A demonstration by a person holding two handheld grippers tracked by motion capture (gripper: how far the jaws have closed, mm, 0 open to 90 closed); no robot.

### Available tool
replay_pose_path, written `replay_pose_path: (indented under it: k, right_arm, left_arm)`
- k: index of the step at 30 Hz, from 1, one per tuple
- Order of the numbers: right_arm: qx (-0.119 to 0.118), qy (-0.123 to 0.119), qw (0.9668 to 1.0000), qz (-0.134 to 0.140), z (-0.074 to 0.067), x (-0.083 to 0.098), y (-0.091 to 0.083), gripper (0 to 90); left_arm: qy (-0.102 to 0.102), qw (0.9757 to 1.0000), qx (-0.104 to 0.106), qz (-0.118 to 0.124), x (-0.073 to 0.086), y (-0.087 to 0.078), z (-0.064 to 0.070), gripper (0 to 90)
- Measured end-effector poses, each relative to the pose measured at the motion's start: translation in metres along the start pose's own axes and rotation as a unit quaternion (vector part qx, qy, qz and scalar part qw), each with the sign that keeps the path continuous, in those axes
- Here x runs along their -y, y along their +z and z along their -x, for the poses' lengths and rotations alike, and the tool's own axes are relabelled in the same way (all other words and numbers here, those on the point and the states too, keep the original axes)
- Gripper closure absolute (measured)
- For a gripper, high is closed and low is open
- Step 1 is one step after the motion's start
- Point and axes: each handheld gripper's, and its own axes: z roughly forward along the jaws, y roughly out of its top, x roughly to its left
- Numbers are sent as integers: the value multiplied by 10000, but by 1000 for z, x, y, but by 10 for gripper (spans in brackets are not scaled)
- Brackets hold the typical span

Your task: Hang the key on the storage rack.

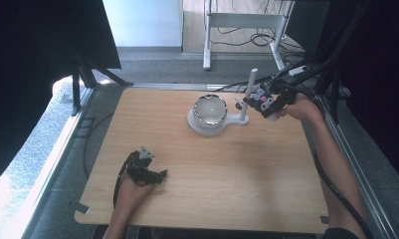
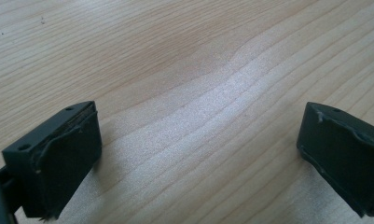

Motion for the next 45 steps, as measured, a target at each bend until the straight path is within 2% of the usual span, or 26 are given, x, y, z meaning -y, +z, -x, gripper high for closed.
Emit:
replay_pose_path:
  k: [7,14,21,24,37,45]
  right_arm:
    - [43,136,9998,-117,3,2,17,420]
    - [100,153,9998,-39,6,2,29,406]
    - [185,155,9997,-1,6,1,39,319]
    - [231,121,9997,36,6,0,39,305]
    - [421,-35,9987,277,-1,10,34,144]
    - [510,-163,9979,363,-9,19,31,115]
  left_arm:
    - [-7,10000,7,-5,0,0,0,0]
    - [0,10000,4,-10,0,0,0,0]
    - [1,10000,5,-12,0,0,0,0]
    - [3,10000,4,-13,0,0,0,0]
    - [-1,10000,4,-12,0,0,0,0]
    - [0,10000,5,-11,0,0,0,0]
